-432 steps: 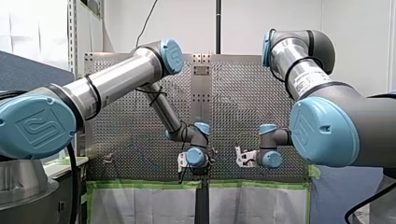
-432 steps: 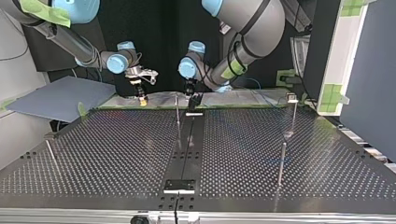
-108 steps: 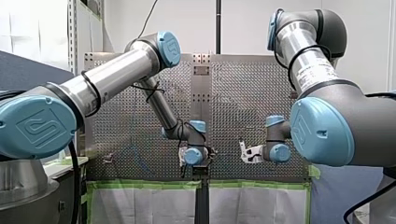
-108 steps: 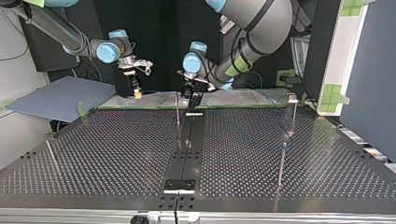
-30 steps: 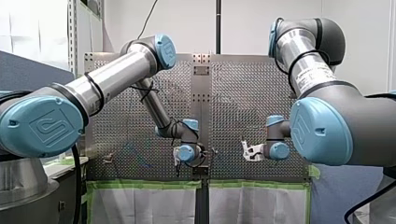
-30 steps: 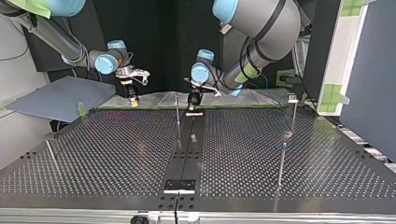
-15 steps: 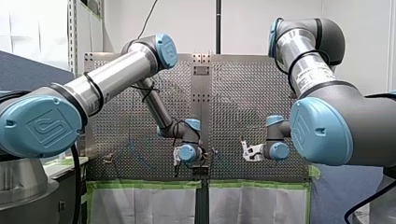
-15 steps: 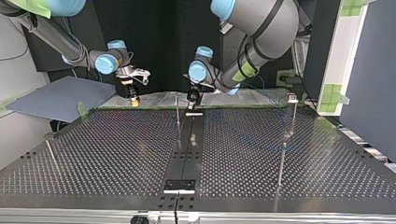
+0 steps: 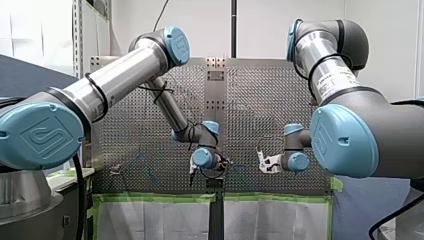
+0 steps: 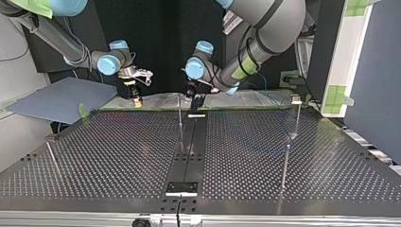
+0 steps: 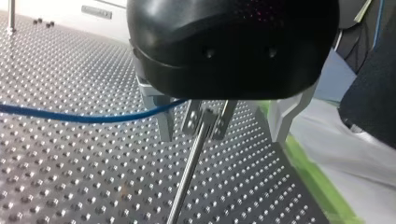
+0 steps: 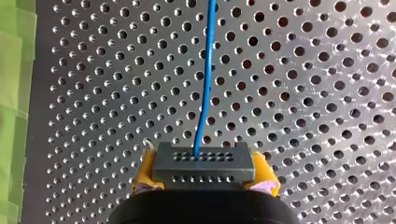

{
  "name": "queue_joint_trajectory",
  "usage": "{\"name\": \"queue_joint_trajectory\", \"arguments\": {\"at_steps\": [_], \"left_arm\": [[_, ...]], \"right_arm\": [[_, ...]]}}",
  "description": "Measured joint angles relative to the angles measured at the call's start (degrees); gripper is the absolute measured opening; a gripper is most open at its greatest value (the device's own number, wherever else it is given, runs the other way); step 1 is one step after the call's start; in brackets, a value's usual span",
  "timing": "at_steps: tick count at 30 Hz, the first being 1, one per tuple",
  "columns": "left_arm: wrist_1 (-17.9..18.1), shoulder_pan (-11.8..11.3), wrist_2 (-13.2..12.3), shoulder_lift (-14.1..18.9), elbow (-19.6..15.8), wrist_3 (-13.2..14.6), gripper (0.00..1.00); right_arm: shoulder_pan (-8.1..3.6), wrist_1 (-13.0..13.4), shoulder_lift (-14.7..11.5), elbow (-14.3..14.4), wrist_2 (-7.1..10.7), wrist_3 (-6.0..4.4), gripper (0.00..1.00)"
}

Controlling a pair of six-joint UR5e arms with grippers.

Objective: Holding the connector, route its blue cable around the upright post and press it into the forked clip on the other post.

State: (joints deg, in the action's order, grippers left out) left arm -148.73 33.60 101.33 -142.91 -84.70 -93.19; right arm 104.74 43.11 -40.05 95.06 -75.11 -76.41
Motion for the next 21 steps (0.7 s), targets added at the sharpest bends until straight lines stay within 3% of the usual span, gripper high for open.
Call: {"name": "queue_joint_trajectory", "arguments": {"at_steps": [9, 21], "left_arm": [[-1.1, 1.05, -0.13, 0.55, -2.11, 1.78, 1.0], [-1.01, 2.47, -0.54, 3.55, -4.27, 2.05, 1.0]], "right_arm": [[0.14, -0.04, 0.0, 0.0, 0.01, 0.01, 0.0], [0.24, -0.24, 0.01, 0.0, 0.05, 0.02, 0.0]]}}
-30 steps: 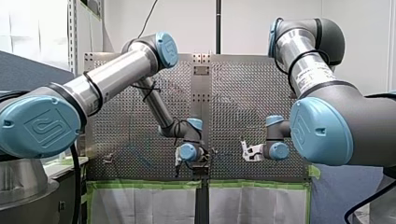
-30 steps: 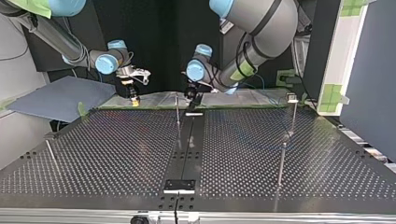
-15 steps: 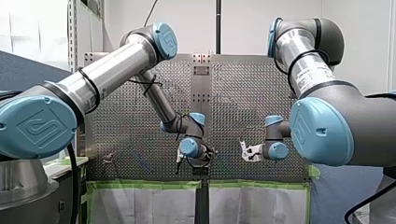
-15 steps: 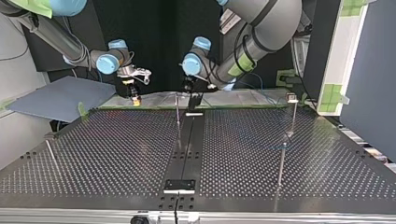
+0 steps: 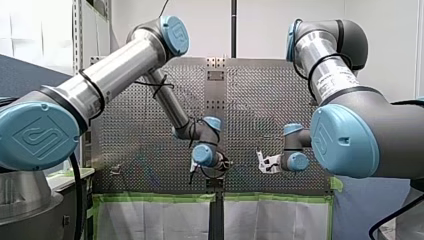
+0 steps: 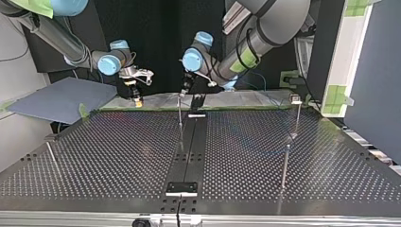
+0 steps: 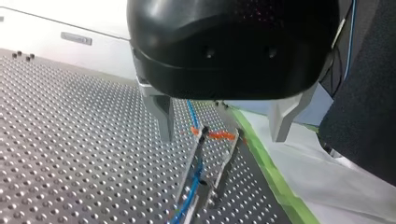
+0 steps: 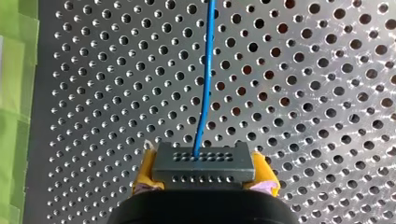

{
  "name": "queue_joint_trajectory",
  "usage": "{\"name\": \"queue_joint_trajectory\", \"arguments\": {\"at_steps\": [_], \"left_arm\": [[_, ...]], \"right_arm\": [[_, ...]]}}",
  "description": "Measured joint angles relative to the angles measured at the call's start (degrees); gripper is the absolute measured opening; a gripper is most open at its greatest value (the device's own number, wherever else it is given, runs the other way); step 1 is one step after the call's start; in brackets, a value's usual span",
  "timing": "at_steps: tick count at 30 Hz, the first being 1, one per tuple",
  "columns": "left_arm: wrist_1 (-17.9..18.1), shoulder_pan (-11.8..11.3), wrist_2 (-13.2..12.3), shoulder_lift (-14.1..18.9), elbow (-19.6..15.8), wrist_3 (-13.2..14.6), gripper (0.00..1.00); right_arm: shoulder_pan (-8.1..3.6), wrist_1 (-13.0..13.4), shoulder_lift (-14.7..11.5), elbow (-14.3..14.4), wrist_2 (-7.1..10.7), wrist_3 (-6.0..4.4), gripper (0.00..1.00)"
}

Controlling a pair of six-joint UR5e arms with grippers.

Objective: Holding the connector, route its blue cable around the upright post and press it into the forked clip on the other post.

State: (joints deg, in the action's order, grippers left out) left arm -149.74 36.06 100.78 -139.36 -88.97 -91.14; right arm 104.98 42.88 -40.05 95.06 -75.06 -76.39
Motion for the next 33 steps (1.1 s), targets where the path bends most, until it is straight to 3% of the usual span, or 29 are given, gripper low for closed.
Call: {"name": "queue_joint_trajectory", "arguments": {"at_steps": [15, 33], "left_arm": [[-0.67, 1.74, 0.53, 0.21, -0.06, -0.08, 1.0], [-0.83, 1.86, 2.0, 0.2, -0.73, -0.98, 1.0]], "right_arm": [[0.02, -0.35, -0.01, 0.0, 0.0, 0.0, 0.0], [0.01, -0.65, -0.01, 0.0, 0.0, 0.06, 0.0]]}}
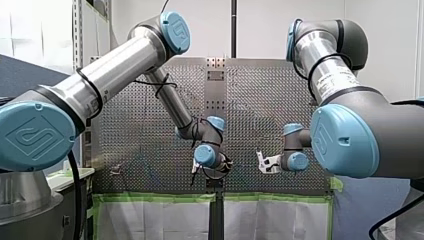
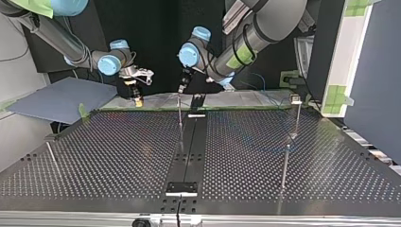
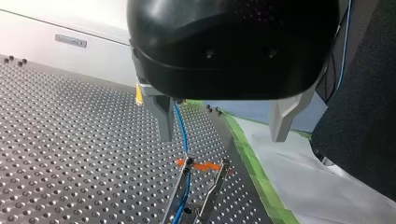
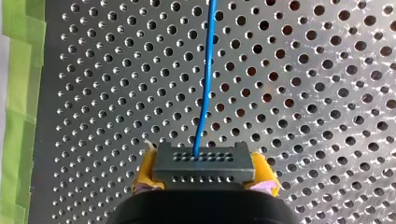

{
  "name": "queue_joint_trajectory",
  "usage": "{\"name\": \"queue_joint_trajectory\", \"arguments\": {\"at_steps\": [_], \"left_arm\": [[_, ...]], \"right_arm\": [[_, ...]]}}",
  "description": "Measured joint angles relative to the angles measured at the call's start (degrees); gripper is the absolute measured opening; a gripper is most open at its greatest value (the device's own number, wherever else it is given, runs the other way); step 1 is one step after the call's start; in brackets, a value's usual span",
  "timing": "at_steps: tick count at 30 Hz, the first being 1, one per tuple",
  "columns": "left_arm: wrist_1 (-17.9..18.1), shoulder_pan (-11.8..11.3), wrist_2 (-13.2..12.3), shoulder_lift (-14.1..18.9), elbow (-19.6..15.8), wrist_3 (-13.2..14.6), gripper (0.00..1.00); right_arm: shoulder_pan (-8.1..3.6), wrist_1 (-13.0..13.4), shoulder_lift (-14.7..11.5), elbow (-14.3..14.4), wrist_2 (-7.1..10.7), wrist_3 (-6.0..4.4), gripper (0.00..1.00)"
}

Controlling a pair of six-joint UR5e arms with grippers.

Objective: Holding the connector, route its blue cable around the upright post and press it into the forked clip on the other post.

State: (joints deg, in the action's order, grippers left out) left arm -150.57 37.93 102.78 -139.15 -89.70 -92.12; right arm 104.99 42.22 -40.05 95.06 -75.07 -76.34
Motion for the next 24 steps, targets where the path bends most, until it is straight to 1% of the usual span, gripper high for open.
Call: {"name": "queue_joint_trajectory", "arguments": {"at_steps": [6, 11, 14, 17, 20, 24], "left_arm": [[-0.04, -0.03, 0.04, 0.0, -0.07, -0.2, 1.0], [-0.63, 0.33, 0.6, 0.02, -0.07, 0.02, 1.0], [-1.45, 0.89, 1.27, 0.33, -0.29, 0.45, 1.0], [-1.54, 1.3, 1.84, 1.39, -1.31, 0.72, 1.0], [-0.72, 1.1, 2.73, 2.66, -2.58, 0.5, 1.0], [0.76, 0.39, 4.43, 4.5, -4.43, -0.05, 1.0]], "right_arm": [[-0.05, -0.17, -0.03, 0.0, 0.01, 0.03, 0.0], [-0.71, -1.42, -0.06, -0.03, -0.3, 0.12, 0.0], [-1.04, -1.98, -0.09, -0.16, -1.15, 0.18, 0.0], [-1.23, -2.43, -0.15, -0.35, -2.2, 0.39, 0.0], [-1.35, -2.99, -0.21, -0.47, -3.27, 0.74, 0.0], [-1.36, -3.22, -0.24, -0.5, -3.88, 1.0, 0.0]]}}
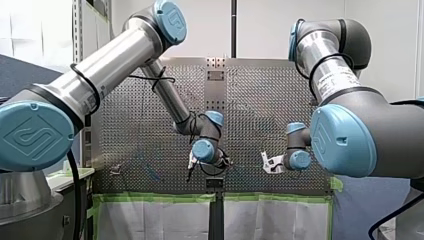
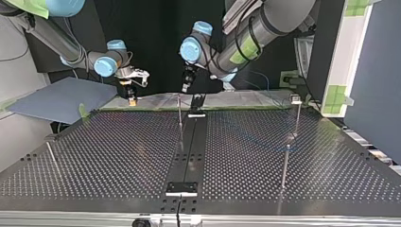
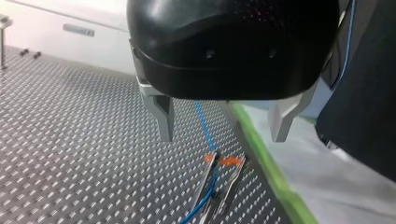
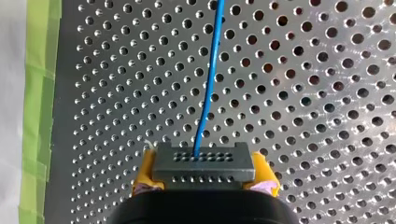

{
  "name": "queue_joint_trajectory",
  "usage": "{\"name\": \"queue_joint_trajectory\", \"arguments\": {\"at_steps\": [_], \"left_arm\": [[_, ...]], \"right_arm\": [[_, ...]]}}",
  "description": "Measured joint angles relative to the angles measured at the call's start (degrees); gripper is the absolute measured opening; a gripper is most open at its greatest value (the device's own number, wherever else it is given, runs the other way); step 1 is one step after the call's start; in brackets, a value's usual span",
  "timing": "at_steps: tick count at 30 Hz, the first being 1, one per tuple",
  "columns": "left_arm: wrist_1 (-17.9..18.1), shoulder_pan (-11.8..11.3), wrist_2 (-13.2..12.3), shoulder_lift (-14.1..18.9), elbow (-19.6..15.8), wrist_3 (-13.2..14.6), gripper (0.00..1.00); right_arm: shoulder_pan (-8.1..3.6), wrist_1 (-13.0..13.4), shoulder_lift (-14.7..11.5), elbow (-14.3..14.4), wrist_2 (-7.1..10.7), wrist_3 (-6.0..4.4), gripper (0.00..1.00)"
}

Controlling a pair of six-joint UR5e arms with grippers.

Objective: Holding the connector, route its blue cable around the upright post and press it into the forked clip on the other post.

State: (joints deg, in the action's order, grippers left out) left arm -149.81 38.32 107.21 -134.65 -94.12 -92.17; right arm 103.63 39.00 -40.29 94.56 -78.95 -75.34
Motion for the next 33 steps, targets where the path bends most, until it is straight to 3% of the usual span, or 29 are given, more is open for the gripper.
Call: {"name": "queue_joint_trajectory", "arguments": {"at_steps": [15, 21, 33], "left_arm": [[-1.66, -5.1, 7.18, 7.2, -7.21, -1.82, 1.0], [-1.77, -5.22, 10.2, 10.24, -10.23, -3.69, 1.0], [-1.38, -4.79, 16.05, 16.07, -16.08, -3.68, 1.0]], "right_arm": [[-0.41, -0.06, -0.17, -0.03, -0.2, 0.24, 0.0], [-1.06, -0.06, -1.05, -0.03, -0.37, 0.15, 0.0], [-2.68, 0.33, -2.01, -0.34, -0.42, -0.68, 0.0]]}}
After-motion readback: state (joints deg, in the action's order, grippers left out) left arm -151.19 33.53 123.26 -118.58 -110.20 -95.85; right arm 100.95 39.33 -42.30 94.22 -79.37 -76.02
